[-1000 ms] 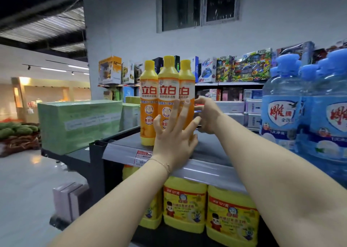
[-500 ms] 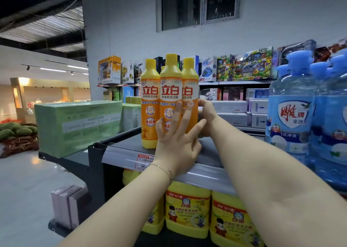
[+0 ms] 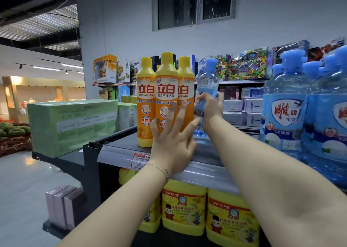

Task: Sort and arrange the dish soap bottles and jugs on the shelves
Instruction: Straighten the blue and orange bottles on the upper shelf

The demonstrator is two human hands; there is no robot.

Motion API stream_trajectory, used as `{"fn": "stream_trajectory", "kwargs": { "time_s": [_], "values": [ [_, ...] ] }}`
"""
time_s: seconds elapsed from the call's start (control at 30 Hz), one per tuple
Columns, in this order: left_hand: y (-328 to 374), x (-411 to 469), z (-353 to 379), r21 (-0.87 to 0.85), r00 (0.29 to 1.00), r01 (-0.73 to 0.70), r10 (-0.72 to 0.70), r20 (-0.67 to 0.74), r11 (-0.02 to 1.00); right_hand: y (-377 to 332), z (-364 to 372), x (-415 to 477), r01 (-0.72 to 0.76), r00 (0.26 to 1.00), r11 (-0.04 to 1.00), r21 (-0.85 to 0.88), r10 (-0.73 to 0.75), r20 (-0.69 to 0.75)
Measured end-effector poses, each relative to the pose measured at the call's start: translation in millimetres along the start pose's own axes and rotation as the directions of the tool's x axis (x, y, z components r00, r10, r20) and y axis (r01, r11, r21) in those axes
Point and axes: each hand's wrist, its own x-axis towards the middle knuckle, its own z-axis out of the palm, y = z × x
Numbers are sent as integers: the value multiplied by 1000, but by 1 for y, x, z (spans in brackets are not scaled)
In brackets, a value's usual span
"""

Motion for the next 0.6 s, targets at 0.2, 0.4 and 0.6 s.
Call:
{"fn": "stream_trajectory", "kwargs": {
  "time_s": [0.2,0.4,0.6],
  "values": [
    [1,1,-8,-69,997,37,-41,-60,997,-41,0,-35,273,951,962,-18,-273,-146],
    [30,6,-32,-565,983,3,-106,-150,825,-80,-24,-92,315,947,949,5,-315,60],
    [87,13,-77,-992,988,20,-156,1,123,-129,-79,-144,188,952,981,-57,-167,255]
  ]
}}
